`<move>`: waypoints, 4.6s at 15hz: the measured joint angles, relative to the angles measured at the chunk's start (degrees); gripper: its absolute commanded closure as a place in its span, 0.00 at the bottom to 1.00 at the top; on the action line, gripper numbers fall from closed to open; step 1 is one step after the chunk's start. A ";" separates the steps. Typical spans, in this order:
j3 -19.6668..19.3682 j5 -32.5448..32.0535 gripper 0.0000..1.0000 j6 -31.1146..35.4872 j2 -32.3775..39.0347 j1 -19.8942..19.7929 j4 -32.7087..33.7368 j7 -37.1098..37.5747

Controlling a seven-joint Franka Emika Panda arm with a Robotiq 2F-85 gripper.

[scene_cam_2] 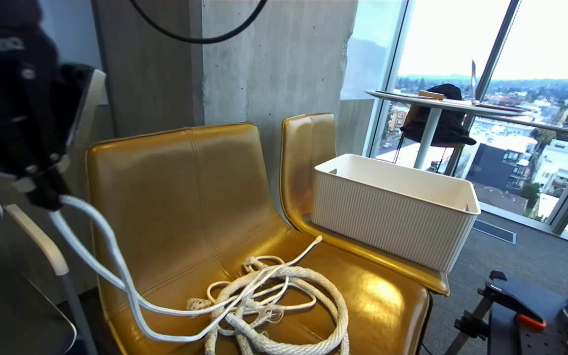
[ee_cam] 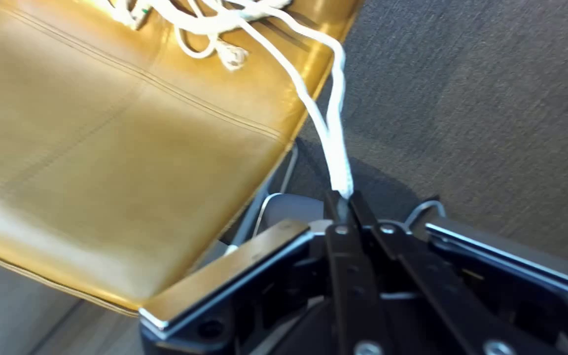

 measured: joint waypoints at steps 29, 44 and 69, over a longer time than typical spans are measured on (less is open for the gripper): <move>-4.62 0.42 0.99 32.15 -30.30 -17.59 -67.83 9.32; -7.18 -7.16 0.00 44.85 -47.33 -27.16 -88.15 0.45; -8.70 3.13 0.00 42.31 -49.16 -36.16 -82.48 -15.88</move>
